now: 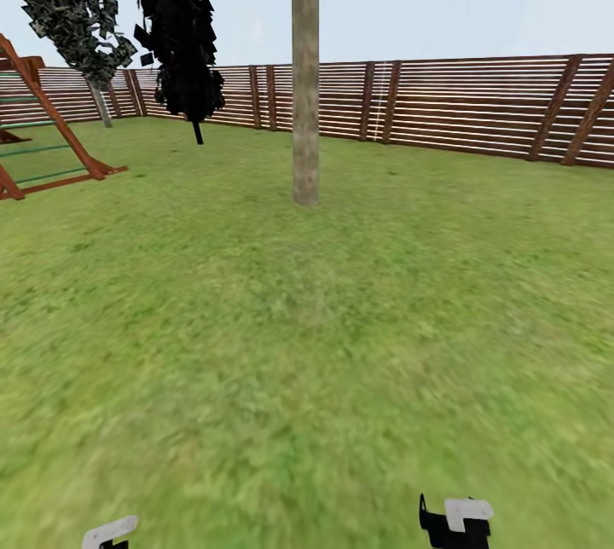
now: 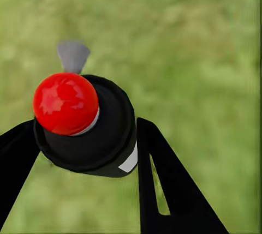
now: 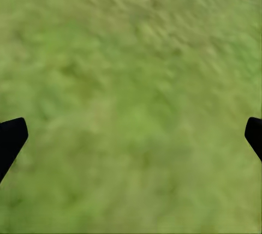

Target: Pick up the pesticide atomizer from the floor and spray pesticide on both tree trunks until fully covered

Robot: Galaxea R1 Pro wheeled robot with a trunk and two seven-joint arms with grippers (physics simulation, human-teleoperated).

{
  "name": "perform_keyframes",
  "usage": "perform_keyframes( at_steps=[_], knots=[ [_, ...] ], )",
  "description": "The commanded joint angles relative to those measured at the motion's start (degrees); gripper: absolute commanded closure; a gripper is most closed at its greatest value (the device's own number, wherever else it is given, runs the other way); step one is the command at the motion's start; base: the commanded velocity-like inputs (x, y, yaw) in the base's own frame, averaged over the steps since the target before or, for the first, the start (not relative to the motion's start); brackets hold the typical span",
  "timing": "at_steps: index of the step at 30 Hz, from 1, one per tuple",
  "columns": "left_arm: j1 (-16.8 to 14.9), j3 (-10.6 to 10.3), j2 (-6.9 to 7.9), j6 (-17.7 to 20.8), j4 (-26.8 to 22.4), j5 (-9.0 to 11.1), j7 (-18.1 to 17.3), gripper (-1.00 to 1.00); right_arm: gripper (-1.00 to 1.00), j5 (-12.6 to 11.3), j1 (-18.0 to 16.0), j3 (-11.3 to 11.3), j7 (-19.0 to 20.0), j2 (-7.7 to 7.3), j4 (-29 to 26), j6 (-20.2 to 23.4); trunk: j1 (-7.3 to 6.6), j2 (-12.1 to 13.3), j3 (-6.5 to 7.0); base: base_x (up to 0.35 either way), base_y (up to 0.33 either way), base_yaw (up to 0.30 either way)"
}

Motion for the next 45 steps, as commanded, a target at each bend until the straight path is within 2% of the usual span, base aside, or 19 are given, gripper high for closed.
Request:
perform_keyframes(
  at_steps=[1,13,45],
  knots=[
    [0.0,-0.5,0.00,-0.1,0.0,0.3,0.2,1.00,-1.00,0.6,0.0,-0.2,-0.4,0.03,0.1,-0.1,0.03,0.0,-0.05,0.339,0.000,0.000],
    [0.0,-0.5,0.00,-0.1,0.0,0.3,0.2,1.00,-1.00,0.6,0.0,-0.2,-0.4,0.08,0.1,-0.1,0.03,0.0,0.17,0.339,0.000,-0.088],
    [0.0,-0.5,0.00,-0.1,0.0,0.3,0.2,1.00,-1.00,0.6,0.0,-0.2,-0.4,0.08,0.1,-0.1,0.03,0.0,0.18,0.339,0.000,-0.001]
  ],
)
